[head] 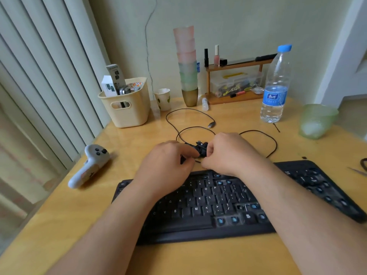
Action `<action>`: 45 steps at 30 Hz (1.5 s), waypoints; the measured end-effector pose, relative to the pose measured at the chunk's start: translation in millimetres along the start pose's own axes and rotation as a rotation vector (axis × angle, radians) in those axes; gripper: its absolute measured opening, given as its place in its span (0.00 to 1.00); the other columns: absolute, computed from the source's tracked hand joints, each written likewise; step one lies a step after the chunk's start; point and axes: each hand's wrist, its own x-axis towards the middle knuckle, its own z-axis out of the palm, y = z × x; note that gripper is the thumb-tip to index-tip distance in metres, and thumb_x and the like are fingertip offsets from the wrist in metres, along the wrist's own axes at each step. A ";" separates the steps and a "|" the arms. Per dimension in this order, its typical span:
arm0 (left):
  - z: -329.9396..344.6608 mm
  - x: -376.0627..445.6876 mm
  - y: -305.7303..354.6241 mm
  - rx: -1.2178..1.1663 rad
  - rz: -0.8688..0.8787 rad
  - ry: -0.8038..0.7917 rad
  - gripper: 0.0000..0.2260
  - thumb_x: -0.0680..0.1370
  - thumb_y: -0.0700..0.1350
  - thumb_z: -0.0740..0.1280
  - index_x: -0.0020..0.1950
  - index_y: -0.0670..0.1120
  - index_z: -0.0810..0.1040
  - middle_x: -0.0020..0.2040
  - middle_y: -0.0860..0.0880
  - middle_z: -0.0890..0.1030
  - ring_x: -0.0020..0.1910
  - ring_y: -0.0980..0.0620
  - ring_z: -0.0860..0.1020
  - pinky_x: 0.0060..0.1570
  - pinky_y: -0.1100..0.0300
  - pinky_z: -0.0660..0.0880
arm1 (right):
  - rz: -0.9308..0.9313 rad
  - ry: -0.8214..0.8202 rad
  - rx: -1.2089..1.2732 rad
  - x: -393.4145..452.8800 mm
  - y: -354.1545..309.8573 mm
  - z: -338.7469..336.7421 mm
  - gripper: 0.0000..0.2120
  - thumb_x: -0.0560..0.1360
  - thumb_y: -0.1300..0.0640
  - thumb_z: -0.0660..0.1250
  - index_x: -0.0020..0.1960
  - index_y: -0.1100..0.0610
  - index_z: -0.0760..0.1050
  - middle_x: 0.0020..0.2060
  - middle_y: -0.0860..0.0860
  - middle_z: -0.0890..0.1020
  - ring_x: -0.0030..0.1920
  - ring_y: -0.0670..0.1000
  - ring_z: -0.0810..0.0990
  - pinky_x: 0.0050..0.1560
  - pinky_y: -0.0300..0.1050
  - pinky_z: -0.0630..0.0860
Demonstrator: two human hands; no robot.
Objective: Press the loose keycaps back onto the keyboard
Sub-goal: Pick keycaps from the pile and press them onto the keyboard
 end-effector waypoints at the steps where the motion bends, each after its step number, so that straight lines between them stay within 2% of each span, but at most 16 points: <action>1: -0.5 -0.2 0.9 -0.027 0.005 0.006 0.12 0.79 0.49 0.67 0.59 0.61 0.84 0.52 0.61 0.83 0.51 0.62 0.78 0.53 0.60 0.78 | 0.000 0.030 0.075 -1.9 1.0 -3.5 0.05 0.68 0.48 0.74 0.39 0.49 0.84 0.39 0.46 0.84 0.40 0.48 0.82 0.36 0.45 0.80; 3: -2.7 -1.8 3.0 -0.094 0.035 0.015 0.10 0.79 0.52 0.70 0.59 0.62 0.83 0.49 0.62 0.83 0.50 0.63 0.78 0.52 0.61 0.78 | 0.002 0.066 0.362 -5.5 3.0 -10.3 0.03 0.69 0.49 0.75 0.40 0.48 0.84 0.40 0.42 0.84 0.42 0.44 0.81 0.35 0.41 0.74; 6: -5.8 -5.3 8.6 -0.190 0.090 0.065 0.10 0.77 0.57 0.74 0.57 0.63 0.82 0.45 0.63 0.82 0.48 0.65 0.77 0.46 0.70 0.71 | 0.016 -0.115 0.915 -8.2 7.1 -15.6 0.03 0.74 0.58 0.75 0.47 0.54 0.85 0.37 0.49 0.85 0.40 0.49 0.80 0.36 0.40 0.73; 8: -6.6 -6.4 11.7 -0.217 0.103 0.125 0.10 0.76 0.57 0.75 0.57 0.62 0.84 0.43 0.66 0.82 0.48 0.65 0.78 0.44 0.75 0.69 | 0.024 -0.233 1.096 -8.5 12.9 -16.6 0.03 0.77 0.61 0.72 0.51 0.57 0.82 0.39 0.55 0.83 0.41 0.52 0.79 0.37 0.41 0.72; 10: -7.2 -7.0 13.0 -0.236 0.099 0.159 0.10 0.76 0.57 0.75 0.56 0.62 0.85 0.44 0.70 0.82 0.49 0.65 0.79 0.44 0.74 0.69 | 0.018 -0.305 1.172 -8.5 18.8 -18.5 0.03 0.79 0.62 0.70 0.51 0.56 0.81 0.43 0.58 0.83 0.42 0.53 0.80 0.40 0.43 0.72; 14: -7.7 -8.3 11.6 -0.259 0.115 0.164 0.09 0.76 0.56 0.75 0.56 0.62 0.85 0.42 0.71 0.82 0.48 0.63 0.80 0.43 0.71 0.71 | -0.022 -0.331 1.213 -9.2 22.2 -21.4 0.04 0.80 0.64 0.68 0.50 0.57 0.80 0.44 0.58 0.85 0.41 0.52 0.82 0.40 0.43 0.71; 20: -8.4 -8.9 10.9 -0.266 0.106 0.199 0.10 0.74 0.56 0.77 0.54 0.60 0.85 0.43 0.67 0.83 0.48 0.62 0.80 0.42 0.72 0.71 | -0.054 -0.321 1.220 -11.4 20.3 -22.8 0.04 0.80 0.65 0.67 0.49 0.57 0.79 0.41 0.56 0.85 0.39 0.51 0.84 0.42 0.44 0.71; 29: -8.2 -9.3 10.0 -0.258 0.130 0.262 0.12 0.72 0.57 0.79 0.54 0.59 0.85 0.42 0.65 0.83 0.48 0.61 0.80 0.44 0.74 0.70 | -0.071 -0.307 1.158 -14.6 20.2 -24.4 0.04 0.80 0.64 0.68 0.49 0.57 0.80 0.44 0.59 0.85 0.45 0.56 0.84 0.45 0.47 0.76; 35: -8.6 -8.6 9.3 -0.303 0.122 0.249 0.08 0.74 0.50 0.79 0.50 0.60 0.85 0.44 0.63 0.84 0.48 0.60 0.80 0.44 0.74 0.69 | -0.093 -0.258 1.104 -16.5 21.3 -24.1 0.08 0.76 0.69 0.71 0.45 0.57 0.77 0.40 0.58 0.85 0.46 0.58 0.86 0.49 0.49 0.79; 39: -10.7 -8.2 8.5 -0.326 0.173 0.214 0.10 0.78 0.45 0.75 0.56 0.59 0.87 0.49 0.62 0.84 0.53 0.61 0.81 0.50 0.71 0.73 | -0.147 -0.253 1.095 -19.5 22.5 -24.3 0.12 0.74 0.72 0.73 0.52 0.59 0.78 0.40 0.61 0.85 0.44 0.56 0.85 0.46 0.46 0.80; 41: -12.3 -8.4 8.2 -0.360 0.158 0.201 0.11 0.78 0.48 0.75 0.59 0.59 0.85 0.50 0.62 0.84 0.52 0.60 0.81 0.50 0.72 0.72 | -0.157 -0.260 1.120 -20.4 21.7 -25.0 0.15 0.75 0.71 0.72 0.57 0.58 0.80 0.42 0.60 0.86 0.45 0.55 0.85 0.49 0.48 0.82; 43: -13.4 -8.8 8.6 -0.386 0.135 0.186 0.14 0.73 0.55 0.78 0.57 0.58 0.83 0.48 0.62 0.84 0.49 0.58 0.81 0.47 0.72 0.71 | -0.160 -0.250 1.182 -20.3 19.9 -23.4 0.16 0.75 0.70 0.72 0.59 0.56 0.82 0.44 0.62 0.86 0.46 0.56 0.85 0.56 0.53 0.82; 45: -12.9 -9.2 9.3 -0.368 0.123 0.201 0.16 0.70 0.56 0.80 0.54 0.58 0.81 0.47 0.62 0.84 0.48 0.57 0.80 0.47 0.69 0.72 | -0.170 -0.228 1.220 -20.3 17.0 -19.6 0.15 0.74 0.69 0.71 0.58 0.57 0.83 0.47 0.65 0.87 0.47 0.58 0.86 0.59 0.57 0.81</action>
